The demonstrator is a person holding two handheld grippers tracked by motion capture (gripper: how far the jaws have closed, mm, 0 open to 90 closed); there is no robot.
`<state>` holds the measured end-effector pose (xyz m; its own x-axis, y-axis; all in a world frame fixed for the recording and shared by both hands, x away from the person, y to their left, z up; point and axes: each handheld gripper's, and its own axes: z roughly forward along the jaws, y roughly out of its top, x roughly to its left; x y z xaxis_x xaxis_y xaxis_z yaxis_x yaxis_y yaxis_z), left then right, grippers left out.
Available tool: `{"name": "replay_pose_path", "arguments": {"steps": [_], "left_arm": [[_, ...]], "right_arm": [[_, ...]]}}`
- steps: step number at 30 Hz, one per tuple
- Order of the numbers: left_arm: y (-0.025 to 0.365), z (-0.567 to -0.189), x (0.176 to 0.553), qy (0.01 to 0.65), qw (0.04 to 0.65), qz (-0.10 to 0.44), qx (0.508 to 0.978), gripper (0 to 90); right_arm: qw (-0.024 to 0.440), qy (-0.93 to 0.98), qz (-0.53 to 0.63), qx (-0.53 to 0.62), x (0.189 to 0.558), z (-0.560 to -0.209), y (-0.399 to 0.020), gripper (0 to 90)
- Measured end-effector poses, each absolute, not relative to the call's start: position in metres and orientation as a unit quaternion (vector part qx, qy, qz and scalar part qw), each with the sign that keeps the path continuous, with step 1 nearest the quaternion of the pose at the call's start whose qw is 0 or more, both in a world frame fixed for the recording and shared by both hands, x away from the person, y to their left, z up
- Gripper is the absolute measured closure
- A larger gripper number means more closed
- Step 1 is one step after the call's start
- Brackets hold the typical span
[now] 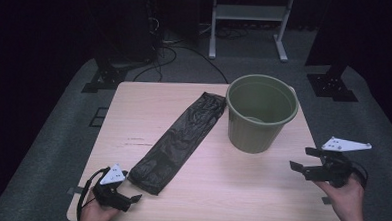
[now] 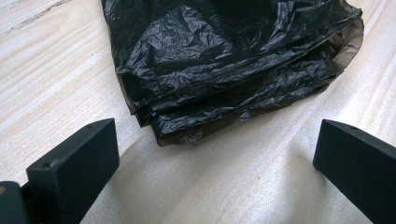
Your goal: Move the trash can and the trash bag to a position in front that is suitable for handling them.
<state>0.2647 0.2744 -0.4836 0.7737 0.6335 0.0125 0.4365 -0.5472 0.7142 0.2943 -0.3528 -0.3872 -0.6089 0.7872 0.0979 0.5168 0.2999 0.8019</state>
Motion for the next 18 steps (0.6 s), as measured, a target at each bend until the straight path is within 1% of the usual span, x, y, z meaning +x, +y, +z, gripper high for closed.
{"name": "replay_pose_path", "arguments": {"steps": [10, 12, 18], "left_arm": [[0.274, -0.484, 0.265, 0.308, 0.362, 0.135, 0.869, 0.0], [0.274, -0.484, 0.265, 0.308, 0.362, 0.135, 0.869, 0.0], [0.274, -0.484, 0.265, 0.309, 0.365, 0.136, 0.868, 0.0]], "right_arm": [[0.165, 0.789, 0.429, 0.407, 0.306, -0.359, -0.348, 14.2], [0.167, 0.787, 0.434, 0.406, 0.312, -0.347, -0.347, 15.8], [0.173, 0.784, 0.434, 0.408, 0.324, -0.328, -0.344, 15.8]]}}
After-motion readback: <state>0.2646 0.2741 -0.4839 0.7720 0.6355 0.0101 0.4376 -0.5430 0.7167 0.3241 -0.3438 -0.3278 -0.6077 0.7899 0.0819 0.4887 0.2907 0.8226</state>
